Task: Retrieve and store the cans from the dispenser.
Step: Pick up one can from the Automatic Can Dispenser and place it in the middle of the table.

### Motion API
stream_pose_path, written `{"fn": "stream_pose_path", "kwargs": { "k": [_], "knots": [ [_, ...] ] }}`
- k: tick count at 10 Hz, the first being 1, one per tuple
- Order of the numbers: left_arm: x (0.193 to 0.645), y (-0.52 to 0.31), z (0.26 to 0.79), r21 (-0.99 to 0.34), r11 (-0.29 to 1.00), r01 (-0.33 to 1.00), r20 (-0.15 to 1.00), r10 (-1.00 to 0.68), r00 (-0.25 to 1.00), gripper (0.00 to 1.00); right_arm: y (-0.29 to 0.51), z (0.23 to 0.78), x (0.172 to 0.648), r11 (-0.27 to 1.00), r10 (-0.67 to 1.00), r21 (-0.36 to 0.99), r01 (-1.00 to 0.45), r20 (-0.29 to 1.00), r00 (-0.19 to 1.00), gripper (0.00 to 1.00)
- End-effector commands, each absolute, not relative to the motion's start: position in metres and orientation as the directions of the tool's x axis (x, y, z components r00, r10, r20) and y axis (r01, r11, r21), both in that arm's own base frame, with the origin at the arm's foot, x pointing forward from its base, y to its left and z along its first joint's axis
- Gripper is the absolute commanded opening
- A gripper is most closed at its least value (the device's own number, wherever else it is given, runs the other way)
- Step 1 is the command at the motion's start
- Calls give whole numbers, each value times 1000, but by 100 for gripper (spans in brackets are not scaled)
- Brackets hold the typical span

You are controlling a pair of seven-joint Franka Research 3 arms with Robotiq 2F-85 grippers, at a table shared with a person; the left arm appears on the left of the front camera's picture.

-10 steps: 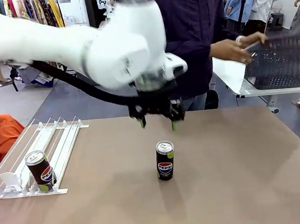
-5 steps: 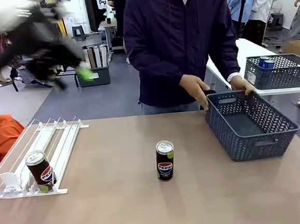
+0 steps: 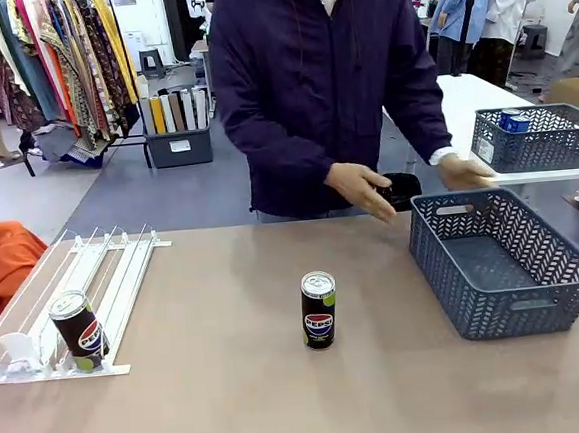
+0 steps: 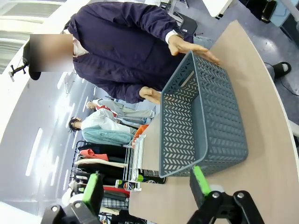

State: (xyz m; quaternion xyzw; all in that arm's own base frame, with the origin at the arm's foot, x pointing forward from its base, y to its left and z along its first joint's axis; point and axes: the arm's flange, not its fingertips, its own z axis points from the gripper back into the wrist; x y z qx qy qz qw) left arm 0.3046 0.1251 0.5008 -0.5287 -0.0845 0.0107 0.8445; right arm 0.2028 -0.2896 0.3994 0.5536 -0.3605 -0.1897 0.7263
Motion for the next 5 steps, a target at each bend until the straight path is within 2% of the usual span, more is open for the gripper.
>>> {"fn": "stream_pose_path", "kwargs": {
  "k": [1, 5],
  "knots": [
    [319, 101, 541, -842, 519, 149, 193, 31, 981, 100, -290, 402, 207, 320, -680, 935, -155, 341, 649, 100],
    [319, 101, 541, -842, 519, 149, 193, 31, 981, 100, -290, 402, 207, 320, -680, 935, -155, 341, 649, 100]
  ]
}}
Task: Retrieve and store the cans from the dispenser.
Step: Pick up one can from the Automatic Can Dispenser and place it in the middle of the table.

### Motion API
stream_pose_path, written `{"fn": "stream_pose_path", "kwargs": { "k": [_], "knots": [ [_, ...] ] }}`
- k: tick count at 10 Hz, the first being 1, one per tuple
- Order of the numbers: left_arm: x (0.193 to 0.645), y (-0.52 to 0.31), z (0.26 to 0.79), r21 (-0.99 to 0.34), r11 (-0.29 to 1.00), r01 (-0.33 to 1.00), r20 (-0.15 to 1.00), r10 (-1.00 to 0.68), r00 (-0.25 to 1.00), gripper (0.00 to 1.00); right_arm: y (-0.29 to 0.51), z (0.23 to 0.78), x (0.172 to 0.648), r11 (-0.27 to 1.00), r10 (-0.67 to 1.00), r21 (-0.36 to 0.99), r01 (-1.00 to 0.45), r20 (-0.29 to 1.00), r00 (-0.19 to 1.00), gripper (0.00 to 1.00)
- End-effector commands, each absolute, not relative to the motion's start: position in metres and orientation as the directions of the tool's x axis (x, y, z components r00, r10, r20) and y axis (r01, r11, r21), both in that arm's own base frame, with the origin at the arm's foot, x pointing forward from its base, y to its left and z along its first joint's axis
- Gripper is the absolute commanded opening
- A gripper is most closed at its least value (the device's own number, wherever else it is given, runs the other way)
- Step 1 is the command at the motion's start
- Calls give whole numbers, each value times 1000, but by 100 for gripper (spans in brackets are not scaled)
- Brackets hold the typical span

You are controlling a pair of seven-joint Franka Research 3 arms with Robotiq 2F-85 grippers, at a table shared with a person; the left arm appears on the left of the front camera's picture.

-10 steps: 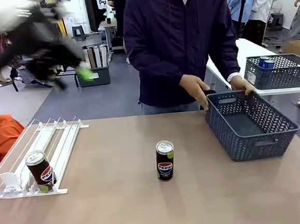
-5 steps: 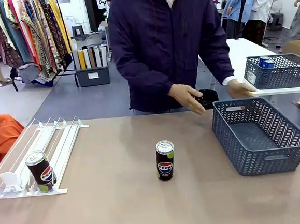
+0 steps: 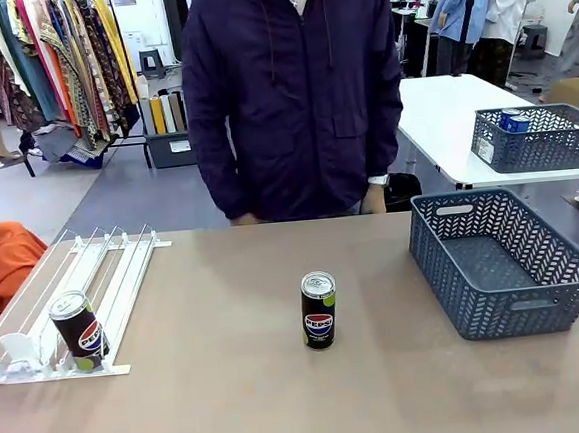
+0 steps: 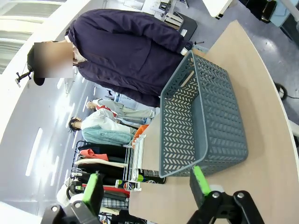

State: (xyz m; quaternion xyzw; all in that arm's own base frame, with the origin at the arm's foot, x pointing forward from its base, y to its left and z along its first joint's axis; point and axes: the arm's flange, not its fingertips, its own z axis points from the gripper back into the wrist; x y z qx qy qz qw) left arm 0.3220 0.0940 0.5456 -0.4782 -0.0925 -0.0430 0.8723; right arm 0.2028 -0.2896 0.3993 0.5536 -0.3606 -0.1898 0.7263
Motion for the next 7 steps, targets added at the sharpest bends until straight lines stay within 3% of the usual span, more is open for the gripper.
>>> {"fn": "stream_pose_path", "kwargs": {
  "k": [1, 7],
  "knots": [
    [319, 101, 541, -842, 519, 149, 193, 31, 981, 100, -290, 402, 207, 320, -680, 935, -155, 341, 649, 100],
    [319, 101, 541, -842, 519, 149, 193, 31, 981, 100, -290, 402, 207, 320, -680, 935, -155, 341, 649, 100]
  ]
}}
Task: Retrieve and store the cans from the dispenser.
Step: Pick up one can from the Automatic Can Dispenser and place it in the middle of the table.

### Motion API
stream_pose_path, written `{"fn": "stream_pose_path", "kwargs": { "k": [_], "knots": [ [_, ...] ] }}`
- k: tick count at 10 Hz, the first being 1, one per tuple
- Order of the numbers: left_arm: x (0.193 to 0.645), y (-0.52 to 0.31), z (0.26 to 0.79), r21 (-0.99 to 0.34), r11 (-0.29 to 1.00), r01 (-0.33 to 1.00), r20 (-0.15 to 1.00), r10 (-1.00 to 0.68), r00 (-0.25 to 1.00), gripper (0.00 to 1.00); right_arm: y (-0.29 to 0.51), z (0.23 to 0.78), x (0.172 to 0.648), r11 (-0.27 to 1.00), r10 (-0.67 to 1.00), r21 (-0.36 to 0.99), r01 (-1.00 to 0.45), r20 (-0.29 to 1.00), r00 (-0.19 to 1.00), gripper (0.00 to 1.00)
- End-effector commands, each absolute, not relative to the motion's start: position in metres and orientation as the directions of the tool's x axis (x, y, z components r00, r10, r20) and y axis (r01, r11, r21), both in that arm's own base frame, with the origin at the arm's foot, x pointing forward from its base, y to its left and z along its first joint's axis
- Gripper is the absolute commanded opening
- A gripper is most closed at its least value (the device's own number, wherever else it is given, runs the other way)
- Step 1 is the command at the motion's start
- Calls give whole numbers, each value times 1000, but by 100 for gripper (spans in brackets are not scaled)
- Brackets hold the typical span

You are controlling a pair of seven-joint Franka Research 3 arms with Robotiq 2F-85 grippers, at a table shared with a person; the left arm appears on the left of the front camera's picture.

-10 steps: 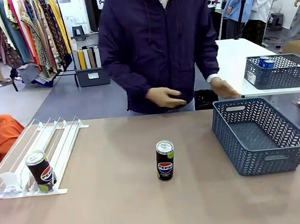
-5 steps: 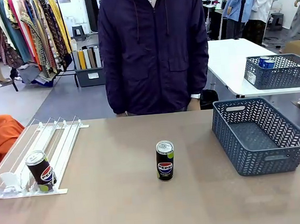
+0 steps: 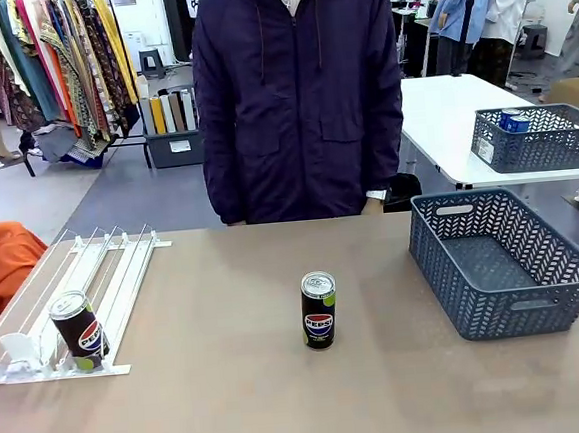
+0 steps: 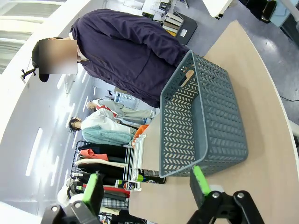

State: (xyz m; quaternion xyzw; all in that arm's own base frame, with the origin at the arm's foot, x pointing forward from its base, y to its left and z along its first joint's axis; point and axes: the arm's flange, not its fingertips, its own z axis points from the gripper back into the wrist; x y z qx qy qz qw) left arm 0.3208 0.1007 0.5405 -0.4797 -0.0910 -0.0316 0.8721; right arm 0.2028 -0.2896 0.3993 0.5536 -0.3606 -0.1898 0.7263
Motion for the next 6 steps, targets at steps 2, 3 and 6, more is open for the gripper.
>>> {"fn": "stream_pose_path", "kwargs": {
  "k": [2, 3, 6],
  "knots": [
    [321, 101, 540, -831, 538, 143, 189, 32, 981, 100, -290, 402, 207, 320, -680, 935, -155, 341, 649, 100],
    [318, 83, 553, -638, 770, 1, 173, 141, 975, 100, -290, 402, 207, 320, -680, 935, -155, 341, 649, 100],
    [312, 7, 554, 20, 1000, -21, 216, 17, 976, 100, -290, 402, 207, 320, -680, 935, -155, 341, 649, 100]
  ]
}}
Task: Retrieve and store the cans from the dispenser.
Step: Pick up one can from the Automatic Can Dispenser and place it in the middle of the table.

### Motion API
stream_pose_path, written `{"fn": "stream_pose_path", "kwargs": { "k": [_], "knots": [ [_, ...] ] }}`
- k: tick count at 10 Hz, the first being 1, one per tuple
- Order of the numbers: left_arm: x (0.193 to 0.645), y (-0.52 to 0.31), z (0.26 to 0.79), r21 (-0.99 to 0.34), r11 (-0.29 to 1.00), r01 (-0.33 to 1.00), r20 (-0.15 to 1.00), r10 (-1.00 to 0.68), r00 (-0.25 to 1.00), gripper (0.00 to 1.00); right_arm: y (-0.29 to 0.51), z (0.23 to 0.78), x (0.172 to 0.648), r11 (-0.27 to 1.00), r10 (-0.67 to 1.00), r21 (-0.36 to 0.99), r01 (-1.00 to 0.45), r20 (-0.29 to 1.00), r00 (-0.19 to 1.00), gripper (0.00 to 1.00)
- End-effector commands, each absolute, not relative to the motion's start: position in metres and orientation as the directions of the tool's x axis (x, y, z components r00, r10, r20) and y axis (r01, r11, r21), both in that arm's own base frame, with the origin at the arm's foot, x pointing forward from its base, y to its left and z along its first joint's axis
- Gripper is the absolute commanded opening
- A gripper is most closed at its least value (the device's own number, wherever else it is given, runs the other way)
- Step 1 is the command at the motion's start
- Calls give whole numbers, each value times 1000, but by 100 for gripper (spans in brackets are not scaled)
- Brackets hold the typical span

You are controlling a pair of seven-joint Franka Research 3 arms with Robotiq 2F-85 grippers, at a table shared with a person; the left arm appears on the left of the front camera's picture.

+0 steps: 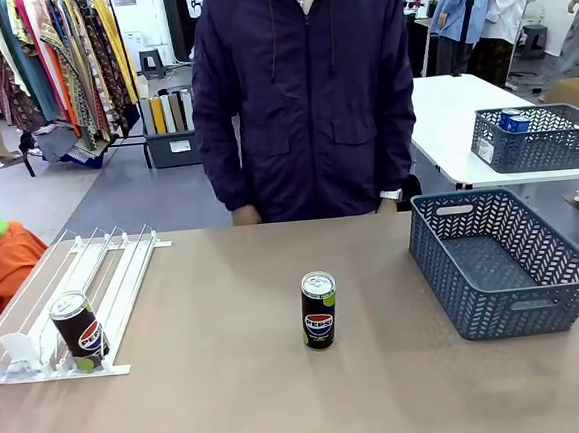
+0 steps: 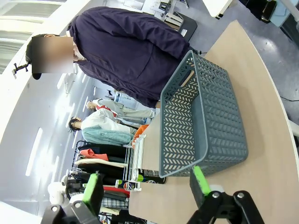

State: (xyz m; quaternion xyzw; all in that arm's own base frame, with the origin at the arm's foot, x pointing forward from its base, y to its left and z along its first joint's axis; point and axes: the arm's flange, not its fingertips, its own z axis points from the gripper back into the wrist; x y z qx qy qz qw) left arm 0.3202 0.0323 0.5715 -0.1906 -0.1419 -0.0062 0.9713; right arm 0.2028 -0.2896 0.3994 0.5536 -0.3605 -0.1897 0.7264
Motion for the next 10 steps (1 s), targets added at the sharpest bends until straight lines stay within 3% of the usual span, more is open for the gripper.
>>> {"fn": "stream_pose_path", "kwargs": {
  "k": [1, 2, 3, 5, 6, 9, 10],
  "knots": [
    [317, -13, 547, 113, 992, -63, 222, 37, 974, 100, -290, 402, 207, 320, -680, 935, -155, 341, 649, 100],
    [325, -28, 549, 58, 993, -103, 262, 85, 961, 100, -290, 402, 207, 320, -680, 935, -155, 341, 649, 100],
    [317, 3, 566, -209, 977, 44, 292, 20, 956, 100, -290, 402, 207, 320, -680, 935, -155, 341, 649, 100],
    [317, 3, 566, -209, 977, 44, 292, 20, 956, 100, -290, 402, 207, 320, -680, 935, -155, 341, 649, 100],
    [319, -19, 558, -110, 994, 9, 302, 25, 953, 100, -290, 402, 207, 320, -680, 935, -155, 341, 649, 100],
    [339, -43, 527, -82, 996, 47, 247, -25, 969, 100, -290, 402, 207, 320, -680, 935, -155, 341, 649, 100],
    [350, -49, 508, -44, 999, -6, 260, 18, 965, 100, -290, 402, 207, 320, -680, 935, -155, 341, 649, 100]
  ]
}}
